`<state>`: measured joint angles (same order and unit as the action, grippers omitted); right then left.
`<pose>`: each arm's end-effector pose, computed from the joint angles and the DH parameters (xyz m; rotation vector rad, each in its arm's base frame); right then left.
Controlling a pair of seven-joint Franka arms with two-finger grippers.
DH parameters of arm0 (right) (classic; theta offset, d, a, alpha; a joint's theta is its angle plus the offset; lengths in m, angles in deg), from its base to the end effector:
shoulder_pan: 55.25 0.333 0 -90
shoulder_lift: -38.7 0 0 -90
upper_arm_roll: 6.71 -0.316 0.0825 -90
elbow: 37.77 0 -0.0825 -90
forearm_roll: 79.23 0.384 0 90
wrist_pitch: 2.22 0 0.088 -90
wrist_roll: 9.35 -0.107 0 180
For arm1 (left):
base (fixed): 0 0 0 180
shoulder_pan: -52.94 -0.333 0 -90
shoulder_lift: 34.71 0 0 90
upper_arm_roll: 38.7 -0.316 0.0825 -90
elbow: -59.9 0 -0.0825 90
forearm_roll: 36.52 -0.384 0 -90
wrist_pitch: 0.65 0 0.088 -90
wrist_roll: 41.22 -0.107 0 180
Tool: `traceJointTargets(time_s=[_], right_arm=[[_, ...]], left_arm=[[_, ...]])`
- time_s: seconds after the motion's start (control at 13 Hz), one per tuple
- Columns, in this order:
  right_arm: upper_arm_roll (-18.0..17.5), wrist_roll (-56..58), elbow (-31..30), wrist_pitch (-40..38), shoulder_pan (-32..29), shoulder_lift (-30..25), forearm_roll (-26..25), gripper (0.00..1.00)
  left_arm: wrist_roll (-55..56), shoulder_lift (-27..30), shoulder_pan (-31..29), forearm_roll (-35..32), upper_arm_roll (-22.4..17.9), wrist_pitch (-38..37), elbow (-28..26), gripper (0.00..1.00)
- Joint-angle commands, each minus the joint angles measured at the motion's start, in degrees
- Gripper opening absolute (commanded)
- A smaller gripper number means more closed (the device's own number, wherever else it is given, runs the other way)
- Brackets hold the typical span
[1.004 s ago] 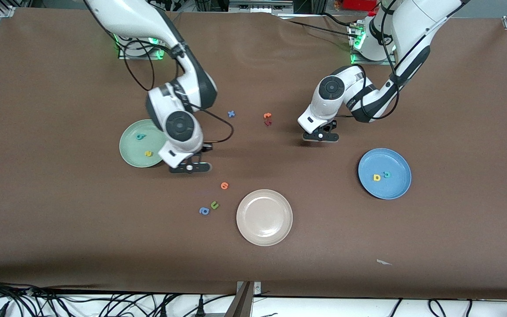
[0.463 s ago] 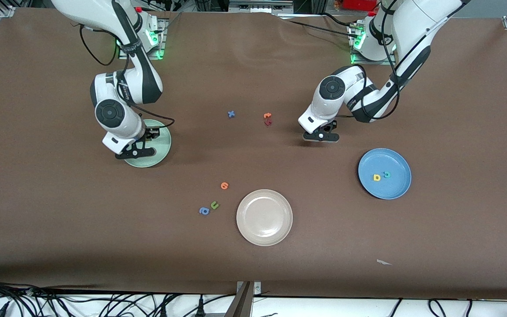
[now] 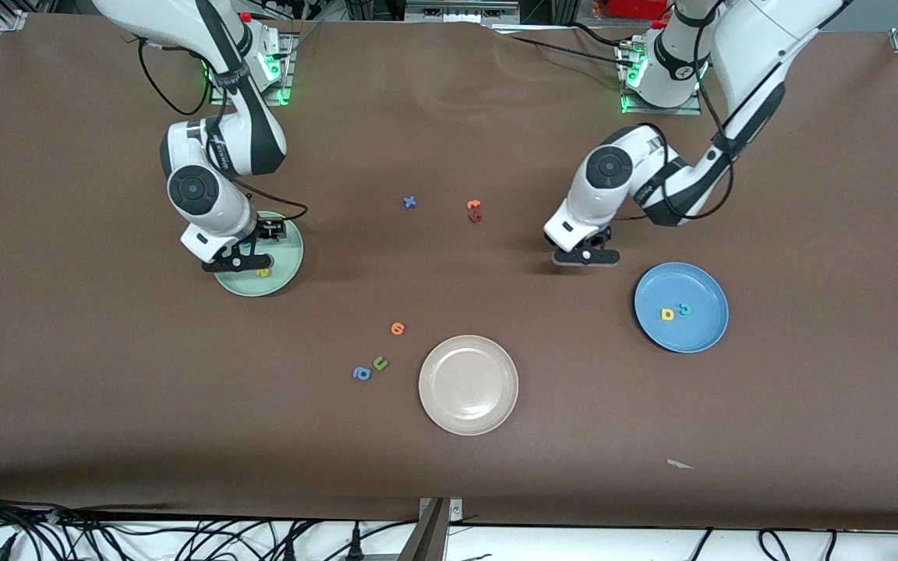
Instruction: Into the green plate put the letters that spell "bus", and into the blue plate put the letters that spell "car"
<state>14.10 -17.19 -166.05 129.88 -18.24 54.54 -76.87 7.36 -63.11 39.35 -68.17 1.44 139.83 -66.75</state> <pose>0.5028 0.1442 0.2381 3.0169 0.1792 -0.2602 0.4760 -0.2502 0.1944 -3.0868 0.0315 0.0809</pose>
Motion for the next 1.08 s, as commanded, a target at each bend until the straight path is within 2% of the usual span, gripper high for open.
traceJointTargets(time_s=[0.0,0.15,0.31,0.39,0.46,0.54,0.62,0.85,0.93,1.0], right_arm=[[0.5,-0.3,8.7,-11.4,0.5,-2.6,0.7,1.00],[1.3,-0.4,18.5,-20.8,0.1,-1.6,0.6,1.00],[2.2,-0.3,25.6,-23.7,-1.1,-0.6,0.5,1.00],[2.4,-0.1,28.0,-24.8,-1.4,-0.9,0.6,1.00],[3.6,0.1,31.3,-28.8,-1.4,-1.3,0.6,1.00],[3.9,0.0,36.4,-34.8,-1.6,-0.9,0.3,1.00],[4.0,0.0,39.2,-38.4,-2.3,-0.8,0.2,1.00],[3.1,0.7,40.0,-39.8,-6.8,-4.5,-0.2,1.00],[1.0,0.7,40.3,-39.7,-11.1,-5.2,0.6,1.00],[-3.1,0.5,40.5,-38.9,-16.4,-6.9,0.7,1.00]], left_arm=[[-7.5,1.2,-6.4,-1.4,2.5,-7.0,4.4,0.15],[-17.1,1.1,-11.2,1.5,3.1,-13.2,9.6,0.15],[-26.1,0.6,-14.6,4.7,2.8,-18.3,15.2,0.15],[-29.9,-0.4,-15.9,4.7,2.3,-19.0,16.9,0.16],[-32.5,-1.5,-17.3,4.3,1.5,-18.9,17.3,0.22],[-34.1,-2.9,-18.0,4.0,1.1,-18.9,18.6,0.84],[-33.8,-3.2,-17.9,4.0,1.0,-18.9,19.8,1.00],[-33.6,-2.7,-19.0,4.7,1.0,-19.4,23.0,1.00],[-33.6,-2.5,-20.0,5.0,1.2,-19.5,23.6,1.00],[-33.6,-1.5,-20.3,5.1,1.4,-20.3,23.6,1.00]])
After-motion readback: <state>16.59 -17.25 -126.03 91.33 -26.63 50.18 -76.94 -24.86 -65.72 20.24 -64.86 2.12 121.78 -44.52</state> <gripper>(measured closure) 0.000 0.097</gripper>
